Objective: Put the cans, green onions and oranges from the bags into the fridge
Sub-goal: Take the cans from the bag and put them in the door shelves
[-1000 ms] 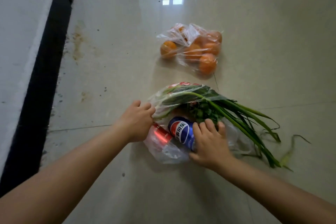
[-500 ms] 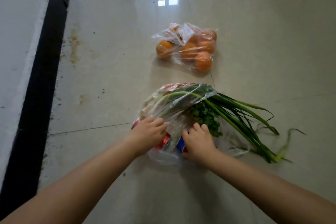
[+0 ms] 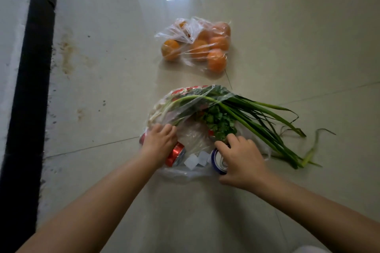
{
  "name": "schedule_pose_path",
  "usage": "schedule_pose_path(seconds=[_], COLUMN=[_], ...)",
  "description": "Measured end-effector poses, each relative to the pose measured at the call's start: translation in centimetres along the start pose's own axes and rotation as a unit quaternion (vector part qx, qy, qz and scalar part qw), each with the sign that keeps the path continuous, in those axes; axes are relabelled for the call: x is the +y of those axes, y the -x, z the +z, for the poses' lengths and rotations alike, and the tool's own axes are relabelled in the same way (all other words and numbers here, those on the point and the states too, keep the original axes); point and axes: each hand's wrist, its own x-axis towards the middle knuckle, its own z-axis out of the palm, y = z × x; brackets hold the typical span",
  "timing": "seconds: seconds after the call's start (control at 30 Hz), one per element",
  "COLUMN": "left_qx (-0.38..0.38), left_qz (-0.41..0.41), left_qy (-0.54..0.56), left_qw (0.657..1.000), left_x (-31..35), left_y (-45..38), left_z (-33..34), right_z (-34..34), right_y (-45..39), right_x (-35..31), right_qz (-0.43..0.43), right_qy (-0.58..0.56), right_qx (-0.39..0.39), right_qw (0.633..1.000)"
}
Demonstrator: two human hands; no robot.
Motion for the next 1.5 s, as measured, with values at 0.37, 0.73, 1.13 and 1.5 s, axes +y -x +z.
schedule_pose_path(seconds=[0.37, 0.73, 1.13, 1.5], left_qx=[-0.044, 0.06, -0.084, -0.132], left_qz=[0.064, -0.014, -0.054, -0.032], left_qy=[0.009, 0.257, 0.284, 0.385], left_qw=[0.997, 0.965, 0.954, 0.913], left_x=[1.7, 4.9, 6.4, 6.0], left_y=[-1.8, -1.6, -1.5, -0.7], left_z=[-2.1, -5.0, -1.8, -1.7], right_z=[0.1, 1.4, 1.3, 2.0], right_y=[1.1, 3.4, 3.3, 2.7], right_x=[1.8, 4.5, 4.8, 3.9], right_qz=[0.015, 0.055, 0.096, 0.11], right_qy=[-0.063, -0.131, -0.124, -0.138], right_qx=[-0.002, 0.018, 0.015, 0.017], right_qw=[0.998, 0.99, 0.988, 0.984])
